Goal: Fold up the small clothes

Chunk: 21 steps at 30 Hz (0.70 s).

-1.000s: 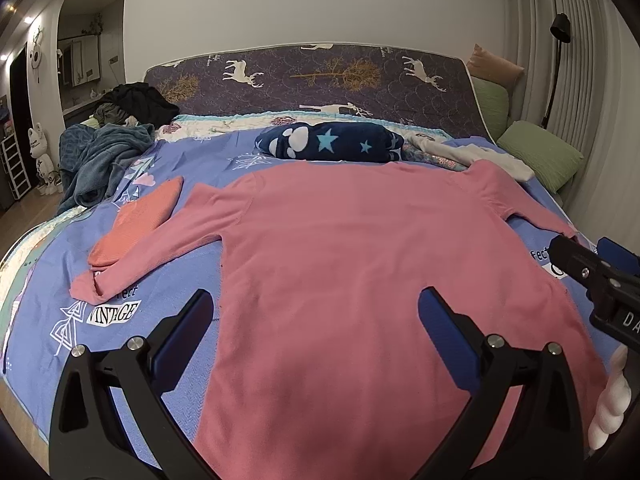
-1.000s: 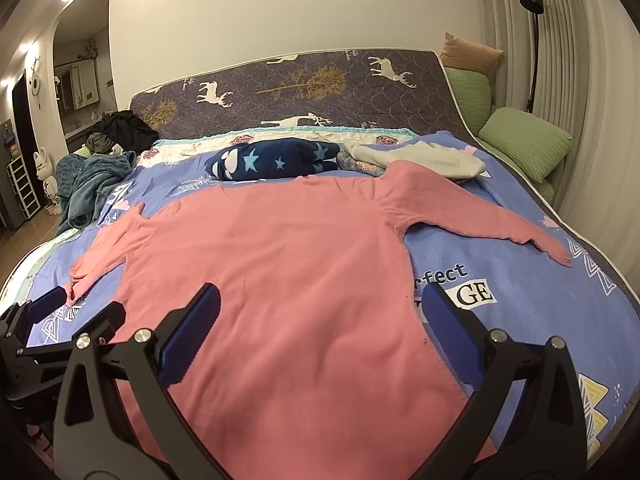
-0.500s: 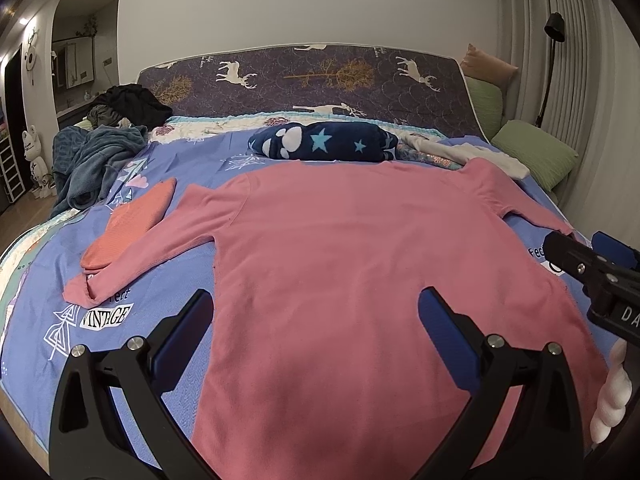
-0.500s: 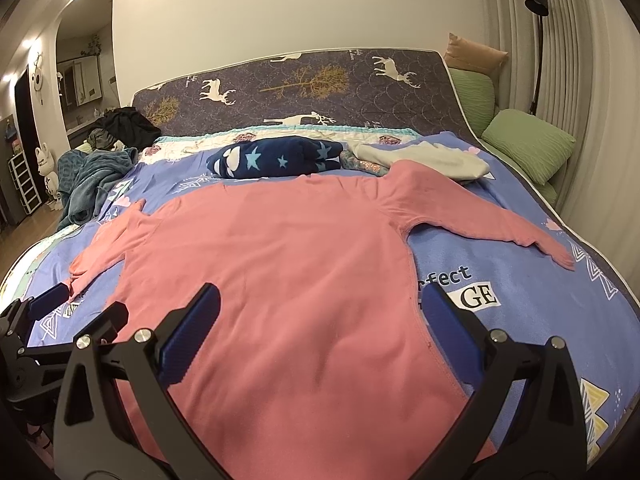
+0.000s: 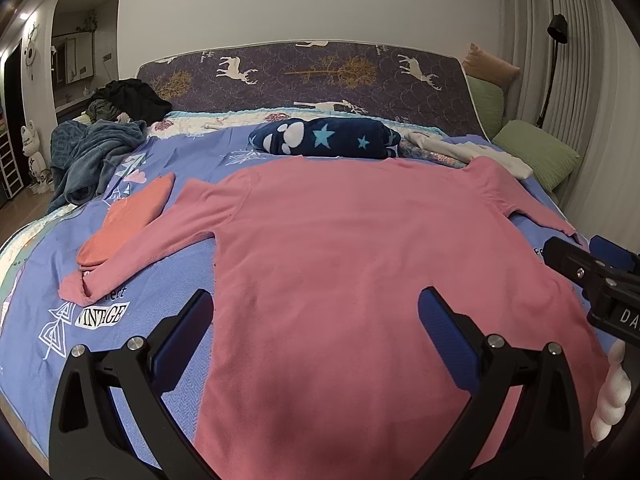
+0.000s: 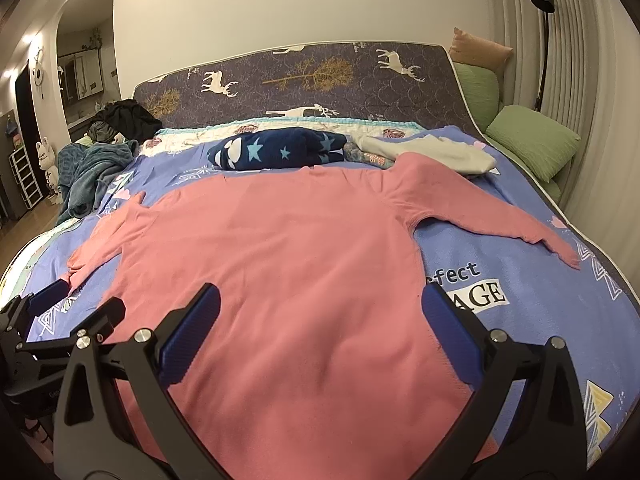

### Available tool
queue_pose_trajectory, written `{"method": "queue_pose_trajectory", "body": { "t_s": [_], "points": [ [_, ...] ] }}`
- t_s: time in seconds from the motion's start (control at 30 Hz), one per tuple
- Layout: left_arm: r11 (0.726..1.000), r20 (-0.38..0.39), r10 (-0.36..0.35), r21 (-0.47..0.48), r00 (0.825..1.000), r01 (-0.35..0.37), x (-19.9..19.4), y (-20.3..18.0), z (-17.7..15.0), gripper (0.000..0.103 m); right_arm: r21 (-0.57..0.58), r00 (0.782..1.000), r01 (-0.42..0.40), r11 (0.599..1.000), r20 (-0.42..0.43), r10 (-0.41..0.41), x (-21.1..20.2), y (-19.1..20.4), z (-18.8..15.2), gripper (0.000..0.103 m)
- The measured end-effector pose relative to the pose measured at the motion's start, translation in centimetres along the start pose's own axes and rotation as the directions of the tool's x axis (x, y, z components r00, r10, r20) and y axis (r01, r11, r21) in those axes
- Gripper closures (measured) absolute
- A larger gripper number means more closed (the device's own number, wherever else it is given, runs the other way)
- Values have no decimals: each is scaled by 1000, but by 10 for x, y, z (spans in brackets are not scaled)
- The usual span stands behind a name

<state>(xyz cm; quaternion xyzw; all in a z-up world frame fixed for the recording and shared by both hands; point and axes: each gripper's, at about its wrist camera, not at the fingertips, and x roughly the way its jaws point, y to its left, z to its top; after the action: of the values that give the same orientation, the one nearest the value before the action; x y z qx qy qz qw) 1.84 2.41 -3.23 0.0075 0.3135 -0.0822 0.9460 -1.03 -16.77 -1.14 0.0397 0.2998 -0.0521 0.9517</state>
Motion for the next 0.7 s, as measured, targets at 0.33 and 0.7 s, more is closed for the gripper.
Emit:
{"method": "queue_pose_trajectory", "body": {
  "t_s": [0.33,0.7],
  "points": [
    [992,-7,-69,-108,998,68,9,28,-2,5,-52,1000,16,999,-16,-17,16,4,2,2],
    [937,-69,-14,-350,998,-11,28,122,7,20,-79,999,18,997,-39,-21,31,15,3,2]
  ]
}}
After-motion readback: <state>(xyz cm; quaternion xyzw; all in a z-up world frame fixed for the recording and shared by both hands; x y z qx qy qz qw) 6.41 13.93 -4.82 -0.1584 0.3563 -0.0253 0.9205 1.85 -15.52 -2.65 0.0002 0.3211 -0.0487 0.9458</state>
